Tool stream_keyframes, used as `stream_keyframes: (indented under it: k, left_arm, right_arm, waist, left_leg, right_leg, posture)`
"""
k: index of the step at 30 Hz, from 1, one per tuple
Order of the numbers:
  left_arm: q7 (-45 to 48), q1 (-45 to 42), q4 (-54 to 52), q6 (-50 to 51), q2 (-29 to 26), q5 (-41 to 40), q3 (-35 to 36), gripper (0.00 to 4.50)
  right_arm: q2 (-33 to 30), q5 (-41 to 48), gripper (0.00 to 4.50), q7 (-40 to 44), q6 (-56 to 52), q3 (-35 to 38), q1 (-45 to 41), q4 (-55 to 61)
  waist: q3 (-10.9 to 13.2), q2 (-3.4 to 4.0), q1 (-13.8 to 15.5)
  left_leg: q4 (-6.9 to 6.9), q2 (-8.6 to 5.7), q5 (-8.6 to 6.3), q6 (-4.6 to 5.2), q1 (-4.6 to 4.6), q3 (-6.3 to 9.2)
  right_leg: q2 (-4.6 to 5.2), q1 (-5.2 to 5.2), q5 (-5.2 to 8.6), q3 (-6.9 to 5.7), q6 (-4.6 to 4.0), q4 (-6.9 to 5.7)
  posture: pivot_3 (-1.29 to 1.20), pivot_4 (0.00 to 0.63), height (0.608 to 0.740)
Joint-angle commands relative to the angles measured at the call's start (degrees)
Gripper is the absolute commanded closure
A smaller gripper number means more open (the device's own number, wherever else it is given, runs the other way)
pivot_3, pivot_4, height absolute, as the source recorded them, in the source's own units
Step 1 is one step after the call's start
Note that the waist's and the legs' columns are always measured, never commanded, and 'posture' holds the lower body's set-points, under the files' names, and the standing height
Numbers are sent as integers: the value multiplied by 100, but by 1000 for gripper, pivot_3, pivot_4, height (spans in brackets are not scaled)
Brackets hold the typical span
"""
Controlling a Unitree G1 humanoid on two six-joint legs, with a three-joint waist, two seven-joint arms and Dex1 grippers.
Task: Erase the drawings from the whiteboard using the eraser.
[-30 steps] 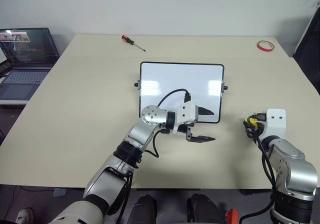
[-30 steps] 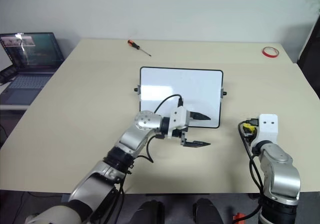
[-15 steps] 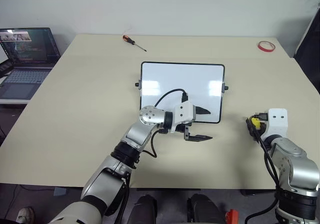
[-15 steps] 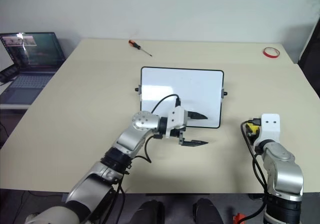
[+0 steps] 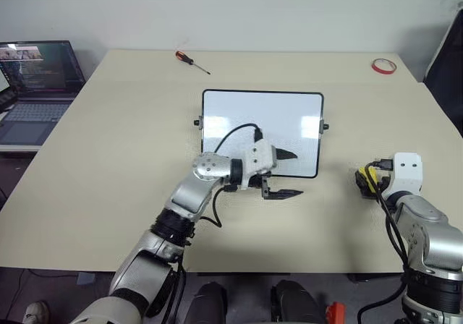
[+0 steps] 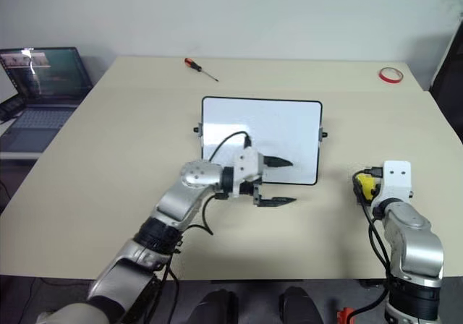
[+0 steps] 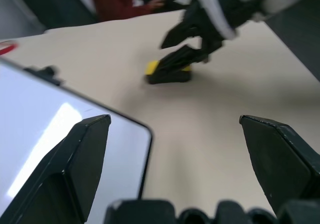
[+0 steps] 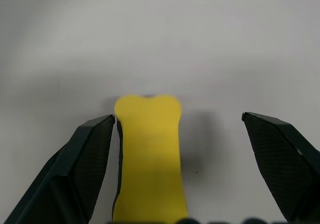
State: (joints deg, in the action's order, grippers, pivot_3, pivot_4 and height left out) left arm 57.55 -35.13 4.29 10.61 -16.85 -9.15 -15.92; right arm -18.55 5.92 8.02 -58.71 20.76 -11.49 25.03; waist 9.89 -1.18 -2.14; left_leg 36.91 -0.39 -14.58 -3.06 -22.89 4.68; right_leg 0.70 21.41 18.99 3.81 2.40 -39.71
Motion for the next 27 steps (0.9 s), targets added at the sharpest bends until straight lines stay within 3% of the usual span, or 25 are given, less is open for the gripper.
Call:
stream_keyframes:
  k: [1, 4, 8, 15, 21, 27]
  left_arm:
    - [-645, 429, -1226, 934, -193, -235, 495, 0]
    - [-1138, 791, -1814, 1552, -213, -300, 679, 0]
    - [-2652, 1613, -2322, 1432, 115, 248, 1178, 0]
    - [-4374, 3582, -2947, 924, 626, 906, 1789, 0]
    - [-4861, 4616, -3054, 255, 727, 1128, 1987, 0]
    - [-5025, 4736, -3174, 141, 724, 1223, 1981, 0]
  right_arm:
    - [163, 162, 20, -195, -101, 276, -133, 916]
    - [284, 251, 20, -224, -157, 342, -45, 1317]
    - [748, 290, 20, -351, 434, 456, 531, 1804]
    - [980, -199, 20, -310, 2606, 9, 2131, 1885]
    - [1210, -279, 20, -190, 3948, -321, 3176, 1445]
    - [1191, -264, 20, -139, 4361, -388, 3365, 1205]
  waist:
    - [-1, 2, -12]
    - [-1, 1, 10]
    - [-3, 2, 36]
    - [-6, 5, 38]
    - [-14, 4, 37]
    - [-15, 4, 42]
  left_leg:
    - [0, 0, 0, 0, 1, 0]
    - [1, 0, 0, 0, 1, 2]
    - [2, 1, 0, -1, 1, 11]
    - [1, -2, -1, -1, 6, 3]
    - [-2, -1, -1, -1, 17, 4]
    - [-4, 1, 0, 2, 55, 7]
  right_leg:
    - [2, -1, 0, 1, 0, 0]
    - [10, -3, 0, 1, 0, 1]
    - [25, -7, 0, 8, 1, 6]
    - [33, -9, 1, 12, 1, 8]
    - [34, -24, 1, 15, 1, 14]
    - [32, -71, 5, 11, 9, 31]
  posture:
    - [0, 150, 740]
    - [0, 150, 740]
    - [0, 150, 740]
    - [0, 150, 740]
    - [0, 150, 740]
    - [0, 150, 740]
